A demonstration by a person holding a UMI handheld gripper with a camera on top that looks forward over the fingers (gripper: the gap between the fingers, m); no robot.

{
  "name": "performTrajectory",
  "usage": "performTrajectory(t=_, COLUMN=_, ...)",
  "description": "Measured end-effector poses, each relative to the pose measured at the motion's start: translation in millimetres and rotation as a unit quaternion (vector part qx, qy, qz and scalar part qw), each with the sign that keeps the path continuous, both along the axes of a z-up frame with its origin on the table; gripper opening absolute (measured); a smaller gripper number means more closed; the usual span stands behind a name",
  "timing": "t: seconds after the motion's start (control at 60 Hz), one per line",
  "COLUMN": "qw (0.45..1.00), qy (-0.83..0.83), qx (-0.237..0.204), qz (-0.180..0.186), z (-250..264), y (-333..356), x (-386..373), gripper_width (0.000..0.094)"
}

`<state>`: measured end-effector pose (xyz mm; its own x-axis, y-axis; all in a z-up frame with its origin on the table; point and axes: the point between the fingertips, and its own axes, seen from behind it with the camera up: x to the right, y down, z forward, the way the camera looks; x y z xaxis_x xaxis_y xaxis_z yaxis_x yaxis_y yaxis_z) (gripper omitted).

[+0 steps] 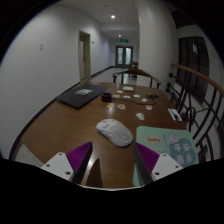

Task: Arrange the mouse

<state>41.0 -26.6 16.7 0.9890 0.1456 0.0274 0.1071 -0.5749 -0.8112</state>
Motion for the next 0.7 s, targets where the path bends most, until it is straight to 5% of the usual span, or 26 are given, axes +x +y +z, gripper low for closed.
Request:
performTrajectory(t=0.267, qw=0.999, qy=-0.04, qx=-0.009, qz=0.022, z=-29, y=69, x=17, gripper_width=0.0823)
performTrajectory(t=0.433, qw=1.0, qy=-0.021, qx=-0.021, qz=0.007, z=-32, y=114, x=12, gripper_width=0.0781)
performTrajectory(t=0.583, qw=0.999, qy=0.005, qx=-0.036, qz=-0.009, z=-36, y=140, x=9, gripper_width=0.0565)
performTrajectory(t=0.7, qw=1.0, qy=0.003, qx=-0.027, qz=-0.012, z=-37, y=141, x=10, gripper_width=0.0487)
